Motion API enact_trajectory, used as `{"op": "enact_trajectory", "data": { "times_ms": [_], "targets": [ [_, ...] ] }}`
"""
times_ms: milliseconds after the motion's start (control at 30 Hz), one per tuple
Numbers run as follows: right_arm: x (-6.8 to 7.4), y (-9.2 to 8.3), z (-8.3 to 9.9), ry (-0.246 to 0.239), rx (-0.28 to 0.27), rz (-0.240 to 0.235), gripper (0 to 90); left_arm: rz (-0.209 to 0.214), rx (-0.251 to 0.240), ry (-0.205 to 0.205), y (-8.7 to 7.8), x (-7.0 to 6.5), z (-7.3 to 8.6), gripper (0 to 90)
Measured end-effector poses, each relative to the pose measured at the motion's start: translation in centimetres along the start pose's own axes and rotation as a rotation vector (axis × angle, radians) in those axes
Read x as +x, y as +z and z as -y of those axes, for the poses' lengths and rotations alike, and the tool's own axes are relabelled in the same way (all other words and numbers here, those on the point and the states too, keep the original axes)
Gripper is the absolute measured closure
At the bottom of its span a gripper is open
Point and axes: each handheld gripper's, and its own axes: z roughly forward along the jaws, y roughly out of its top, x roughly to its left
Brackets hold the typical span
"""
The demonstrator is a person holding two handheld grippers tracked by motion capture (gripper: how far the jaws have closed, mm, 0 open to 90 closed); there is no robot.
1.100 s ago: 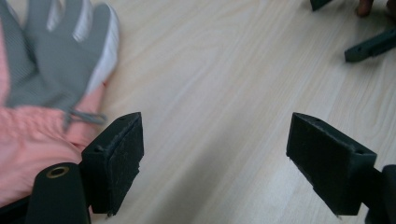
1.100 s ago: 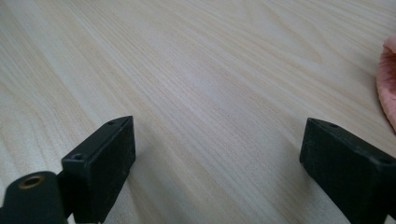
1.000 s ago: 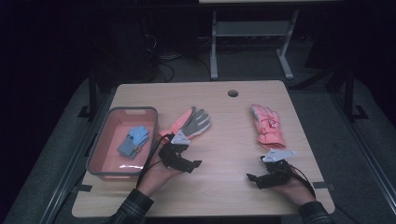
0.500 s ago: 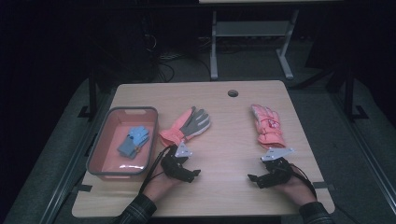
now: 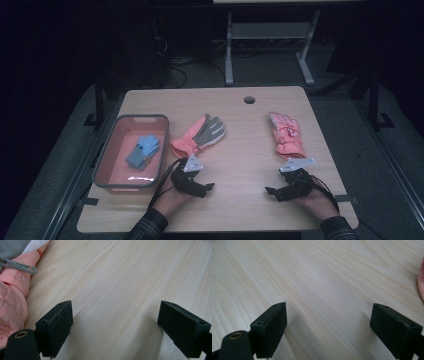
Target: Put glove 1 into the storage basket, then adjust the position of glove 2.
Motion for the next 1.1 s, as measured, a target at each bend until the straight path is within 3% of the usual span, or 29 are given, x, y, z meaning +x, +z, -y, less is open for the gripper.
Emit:
{"op": "enact_trajectory", "data": {
  "times_ms": [67,267,533,700,733,867,933,967,1100],
  "targets": [
    [0.0,0.0,0.0,0.001,-0.003,-0.002,13.9,-0.006,0.032,0.000,-0.1,0.0,-0.5,14.6],
    [0.0,0.0,0.0,0.005,-0.003,-0.004,13.9,-0.047,-0.019,-0.014,-0.8,0.5,-2.7,22.9],
    [0.0,0.0,0.0,0.003,-0.005,-0.006,13.8,-0.116,-0.024,-0.010,-0.6,1.8,-5.2,35.0],
    [-0.1,0.0,0.1,0.004,-0.006,-0.009,13.9,-0.150,-0.020,-0.029,-0.2,3.3,-6.9,58.3],
    [-0.1,0.0,0.1,0.007,-0.005,-0.010,13.8,-0.161,-0.019,-0.032,-0.1,3.6,-7.2,58.3],
    [-0.1,-0.1,0.1,0.006,-0.008,-0.011,13.9,-0.199,0.031,-0.059,0.7,5.1,-8.3,78.5],
    [-0.1,-0.1,0.2,0.006,-0.008,-0.011,13.9,-0.212,0.028,-0.078,1.0,6.0,-8.6,87.4],
    [-0.1,-0.1,0.2,0.008,-0.009,-0.012,13.9,-0.250,0.054,-0.101,1.4,6.7,-8.7,89.6],
    [-0.2,-0.1,0.2,0.009,-0.009,-0.014,13.9,-0.281,0.076,-0.131,1.9,7.7,-8.7,89.6]
  ]
}}
